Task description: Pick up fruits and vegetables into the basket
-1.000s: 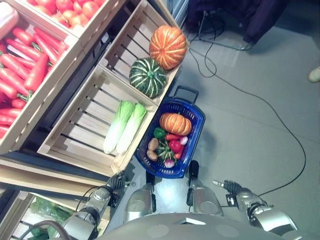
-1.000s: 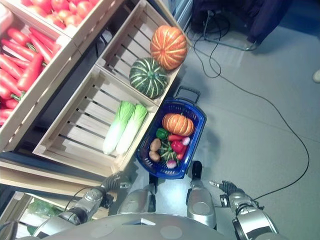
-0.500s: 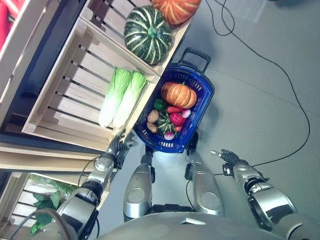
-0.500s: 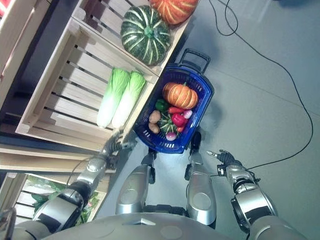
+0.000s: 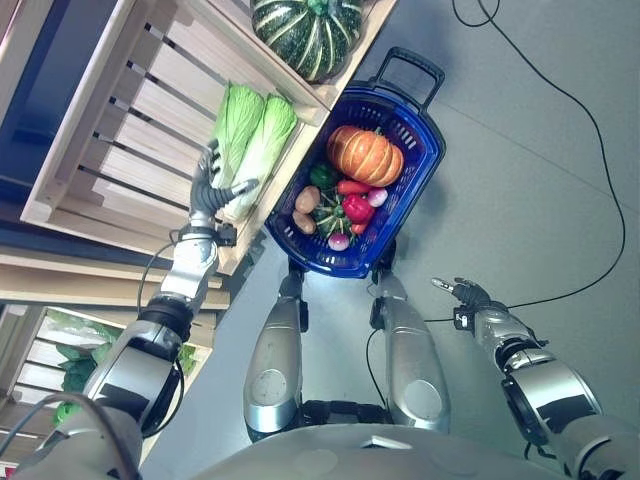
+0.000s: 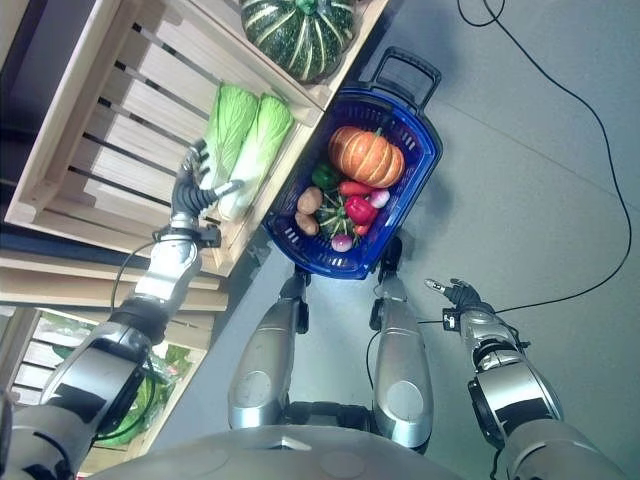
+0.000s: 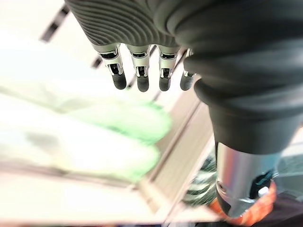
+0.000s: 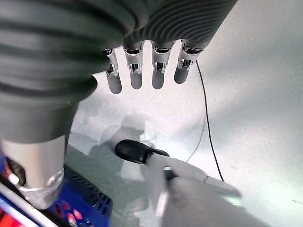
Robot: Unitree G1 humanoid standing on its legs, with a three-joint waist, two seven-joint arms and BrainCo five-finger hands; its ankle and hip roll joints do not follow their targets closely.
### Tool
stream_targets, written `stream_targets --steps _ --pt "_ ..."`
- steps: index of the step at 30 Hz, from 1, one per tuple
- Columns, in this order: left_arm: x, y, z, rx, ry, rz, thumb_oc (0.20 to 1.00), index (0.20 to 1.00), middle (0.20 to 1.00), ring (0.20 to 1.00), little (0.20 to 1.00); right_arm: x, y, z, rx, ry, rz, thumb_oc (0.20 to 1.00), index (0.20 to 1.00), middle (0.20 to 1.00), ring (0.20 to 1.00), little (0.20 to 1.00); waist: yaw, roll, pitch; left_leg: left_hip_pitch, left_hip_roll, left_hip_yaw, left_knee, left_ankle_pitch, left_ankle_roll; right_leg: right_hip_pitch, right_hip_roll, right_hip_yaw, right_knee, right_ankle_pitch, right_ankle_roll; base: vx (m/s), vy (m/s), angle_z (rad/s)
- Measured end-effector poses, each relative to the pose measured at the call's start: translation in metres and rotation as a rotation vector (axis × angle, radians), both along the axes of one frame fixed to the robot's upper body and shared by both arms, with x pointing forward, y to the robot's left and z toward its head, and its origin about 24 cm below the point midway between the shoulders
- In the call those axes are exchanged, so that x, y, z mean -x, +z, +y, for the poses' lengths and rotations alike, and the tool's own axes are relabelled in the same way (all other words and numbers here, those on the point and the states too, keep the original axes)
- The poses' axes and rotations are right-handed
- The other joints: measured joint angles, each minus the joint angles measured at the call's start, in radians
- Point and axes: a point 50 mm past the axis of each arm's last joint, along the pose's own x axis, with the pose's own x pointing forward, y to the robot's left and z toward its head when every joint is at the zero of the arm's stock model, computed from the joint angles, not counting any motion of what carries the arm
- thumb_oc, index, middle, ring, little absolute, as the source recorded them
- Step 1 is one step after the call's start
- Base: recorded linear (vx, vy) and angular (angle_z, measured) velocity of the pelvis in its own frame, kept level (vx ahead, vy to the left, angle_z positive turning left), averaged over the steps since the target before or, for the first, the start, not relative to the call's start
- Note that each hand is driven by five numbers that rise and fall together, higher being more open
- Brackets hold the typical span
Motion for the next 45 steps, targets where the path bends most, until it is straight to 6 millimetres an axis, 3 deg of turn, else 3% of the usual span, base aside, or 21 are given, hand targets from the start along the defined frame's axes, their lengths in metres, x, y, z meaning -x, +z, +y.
stream_targets --steps 4,10,18,24,35,45 --pt "-0.004 0.018 0.012 -0.083 0.174 -0.086 1.000 1.000 1.000 1.000 1.000 -0.006 0.004 0.001 0.000 0.004 -0.013 1.000 1.000 1.000 1.000 1.000 -0.007 -0.013 0.007 -0.075 -0.016 0.008 0.054 -0.008 0.001 -0.094 -0.006 0.048 0.071 -0.004 -0.001 -0.04 0.009 -0.08" --pt "-0.014 0.035 0.041 -0.233 0.465 -0.093 1.000 1.000 1.000 1.000 1.000 -0.014 0.009 0.005 -0.006 0.017 -0.028 1.000 1.000 1.000 1.000 1.000 -0.046 -0.045 0.021 -0.119 -0.015 0.010 0.086 -0.006 0.003 -0.130 0.010 0.083 0.074 0.000 0.005 -0.03 -0.002 -0.04" --pt "-0.019 0.031 0.069 -0.319 0.640 0.043 1.000 1.000 1.000 1.000 1.000 -0.023 0.015 0.009 -0.007 0.045 -0.044 1.000 1.000 1.000 1.000 1.000 -0.084 -0.070 0.030 -0.128 -0.013 0.028 0.092 -0.017 0.008 -0.137 0.017 0.104 0.065 0.012 0.010 0.00 -0.001 -0.04" --pt "-0.028 0.040 0.073 -0.344 0.635 0.103 1.000 1.000 1.000 1.000 1.000 -0.036 0.024 0.014 -0.003 0.077 -0.076 1.000 1.000 1.000 1.000 1.000 -0.092 -0.076 0.030 -0.136 -0.011 0.031 0.118 -0.041 0.008 -0.137 0.022 0.112 0.067 0.012 0.004 0.03 -0.002 -0.05" --pt "-0.031 0.029 0.082 -0.390 0.559 0.325 1.000 1.000 1.000 1.000 1.000 -0.047 0.033 0.018 0.001 0.106 -0.088 1.000 1.000 1.000 1.000 1.000 -0.124 -0.095 0.030 -0.207 -0.010 0.039 0.170 -0.055 0.010 -0.205 0.025 0.128 0.099 0.006 0.012 0.01 0.013 -0.02" --pt "-0.036 0.036 0.088 -0.348 0.541 0.399 1.000 1.000 1.000 1.000 1.000 -0.050 0.035 0.018 0.004 0.112 -0.088 1.000 1.000 1.000 1.000 1.000 -0.125 -0.097 0.029 -0.233 -0.007 0.046 0.190 -0.061 0.008 -0.232 0.028 0.137 0.111 0.006 0.012 0.00 0.005 -0.01"
